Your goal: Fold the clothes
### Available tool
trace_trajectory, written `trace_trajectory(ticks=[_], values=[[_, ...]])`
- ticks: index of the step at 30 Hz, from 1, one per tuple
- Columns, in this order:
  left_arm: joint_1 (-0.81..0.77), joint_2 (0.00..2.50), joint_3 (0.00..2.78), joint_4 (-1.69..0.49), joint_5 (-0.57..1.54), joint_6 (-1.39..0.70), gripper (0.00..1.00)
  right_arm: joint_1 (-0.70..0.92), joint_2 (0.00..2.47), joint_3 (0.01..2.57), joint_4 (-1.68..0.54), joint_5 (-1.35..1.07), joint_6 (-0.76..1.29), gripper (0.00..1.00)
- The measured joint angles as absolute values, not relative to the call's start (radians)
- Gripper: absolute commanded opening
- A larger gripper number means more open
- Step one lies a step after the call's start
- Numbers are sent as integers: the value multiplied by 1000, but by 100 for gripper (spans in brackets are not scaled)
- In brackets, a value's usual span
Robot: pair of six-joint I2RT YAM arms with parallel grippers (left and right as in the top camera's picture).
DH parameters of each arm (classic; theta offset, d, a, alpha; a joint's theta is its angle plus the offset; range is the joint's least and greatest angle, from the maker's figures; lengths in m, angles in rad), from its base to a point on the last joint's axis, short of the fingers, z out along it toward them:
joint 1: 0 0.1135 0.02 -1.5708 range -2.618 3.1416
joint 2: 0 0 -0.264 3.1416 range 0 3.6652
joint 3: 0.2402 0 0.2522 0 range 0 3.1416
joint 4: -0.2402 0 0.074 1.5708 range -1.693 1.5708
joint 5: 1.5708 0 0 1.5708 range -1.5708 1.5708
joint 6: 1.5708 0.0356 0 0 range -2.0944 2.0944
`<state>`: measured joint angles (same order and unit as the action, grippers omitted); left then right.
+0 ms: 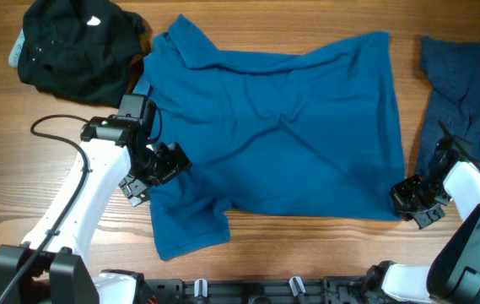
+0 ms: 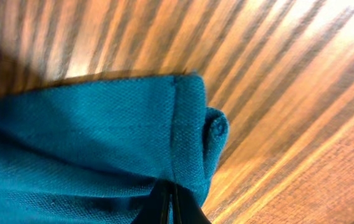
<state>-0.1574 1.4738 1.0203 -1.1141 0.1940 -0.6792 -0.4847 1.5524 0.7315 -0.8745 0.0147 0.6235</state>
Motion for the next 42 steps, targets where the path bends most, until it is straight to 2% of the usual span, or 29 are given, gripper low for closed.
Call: trace_trajectory(ticks=[13, 23, 24, 26, 28, 29, 31, 33, 35, 42], values=[[-157, 1474, 1020, -1114, 194, -679, 100, -529, 1550, 731, -963, 118, 783, 4], [-157, 1474, 1020, -1106, 194, -678, 100, -586, 1333, 783, -1029, 114, 707, 5], [-157, 1474, 1020, -1107, 194, -675, 100, -586, 1296, 788, -1028, 75, 670, 7], [-157, 1474, 1029, -1108, 194, -664, 100, -587, 1220, 801, -1004, -58, 560, 24], [-159, 1474, 1063, -1109, 194, -644, 100, -586, 1161, 820, -984, -210, 454, 54], [-164, 1474, 1093, -1110, 194, -628, 100, -587, 1140, 828, -974, -278, 410, 62], [-178, 1474, 1150, -1106, 190, -607, 100, -582, 1091, 851, -957, -418, 334, 63], [-211, 1474, 1238, -1075, 171, -588, 100, -555, 1045, 891, -942, -542, 269, 59], [-231, 1473, 1289, -1023, 164, -579, 100, -511, 1039, 924, -938, -580, 246, 58], [-239, 1486, 1324, -879, 165, -572, 100, -130, 1187, 1099, -888, -523, 226, 67]])
